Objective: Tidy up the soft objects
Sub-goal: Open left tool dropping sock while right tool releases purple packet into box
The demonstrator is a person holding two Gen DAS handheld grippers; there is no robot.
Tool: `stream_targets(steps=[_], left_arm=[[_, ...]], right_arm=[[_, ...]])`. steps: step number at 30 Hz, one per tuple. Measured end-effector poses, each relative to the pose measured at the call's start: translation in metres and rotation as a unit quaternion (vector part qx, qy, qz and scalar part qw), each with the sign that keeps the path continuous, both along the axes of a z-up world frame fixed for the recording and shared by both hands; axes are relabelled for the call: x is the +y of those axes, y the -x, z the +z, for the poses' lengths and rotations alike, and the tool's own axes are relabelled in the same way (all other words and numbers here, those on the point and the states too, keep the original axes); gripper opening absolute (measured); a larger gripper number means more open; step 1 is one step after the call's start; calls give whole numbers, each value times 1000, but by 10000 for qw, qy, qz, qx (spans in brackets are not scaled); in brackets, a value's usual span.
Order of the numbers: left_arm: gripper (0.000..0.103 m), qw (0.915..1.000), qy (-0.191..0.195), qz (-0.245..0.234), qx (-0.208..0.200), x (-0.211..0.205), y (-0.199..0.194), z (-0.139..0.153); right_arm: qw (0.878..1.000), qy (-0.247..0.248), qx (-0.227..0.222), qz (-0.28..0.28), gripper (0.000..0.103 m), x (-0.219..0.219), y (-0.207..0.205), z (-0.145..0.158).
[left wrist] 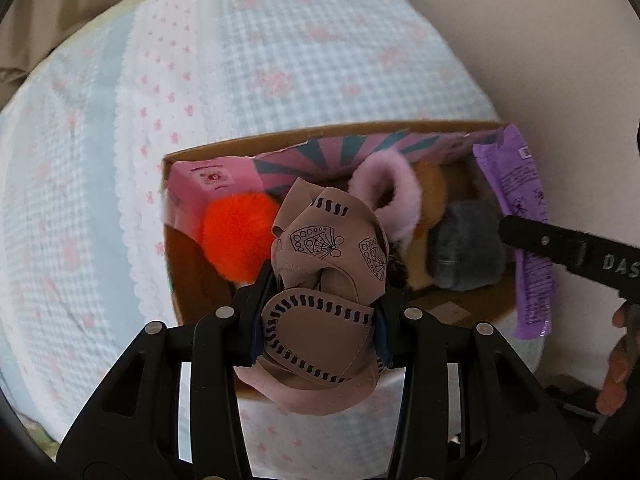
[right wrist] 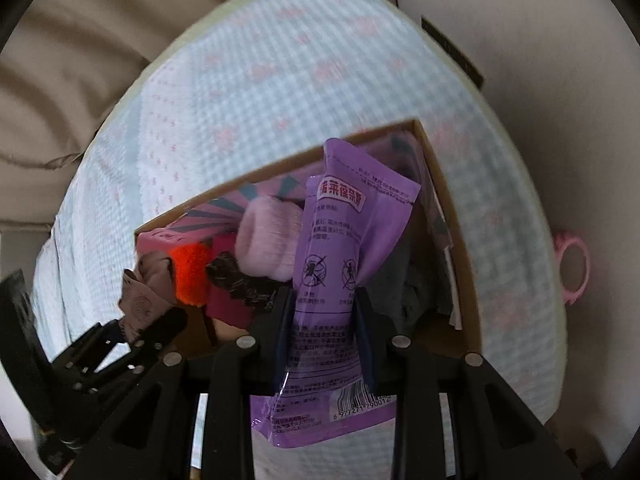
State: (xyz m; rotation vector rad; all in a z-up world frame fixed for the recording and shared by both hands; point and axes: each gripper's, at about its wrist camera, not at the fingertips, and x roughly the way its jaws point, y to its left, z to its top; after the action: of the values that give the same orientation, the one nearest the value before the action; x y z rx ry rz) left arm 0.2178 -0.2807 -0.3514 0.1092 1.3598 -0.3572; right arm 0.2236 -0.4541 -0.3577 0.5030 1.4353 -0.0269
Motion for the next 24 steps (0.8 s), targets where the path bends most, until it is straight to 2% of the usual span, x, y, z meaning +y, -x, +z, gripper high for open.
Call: stream_targets(steps=[2, 3, 4, 5, 6, 7, 17, 24], left_arm=[[56, 9998, -163, -57, 38, -4, -4, -9], [86, 9995, -284, -112, 39, -8, -7, -13], [102, 9992, -346, -176, 65, -10, -9, -16], [103, 9988, -401, -258, 106, -13, -11, -18], [103, 9982, -466, -339, 147, -16, -11, -22], [103, 9980, -478, -392, 138, -16, -11, -23], [103, 9977, -489, -293, 362, -2, -6, -30], [103, 9987, -408, -179, 240, 3, -9, -6]], right_arm=[[9998, -79, 127, -119, 35, -4, -4, -9], [9997, -137, 162, -145, 51, -5, -7, -13], [9996, -124, 139, -207, 69, -7, -9, -15], [9995, -94, 96, -276, 77, -8, -9, -17], [9993, -76, 42, -370, 92, -11, -9, -17], [9991, -91, 59, -401, 101, -15, -9, -19], [9991, -87, 240, -326, 102, -17, -13, -29], [9992, -130, 118, -355, 102, -16, -4, -10]])
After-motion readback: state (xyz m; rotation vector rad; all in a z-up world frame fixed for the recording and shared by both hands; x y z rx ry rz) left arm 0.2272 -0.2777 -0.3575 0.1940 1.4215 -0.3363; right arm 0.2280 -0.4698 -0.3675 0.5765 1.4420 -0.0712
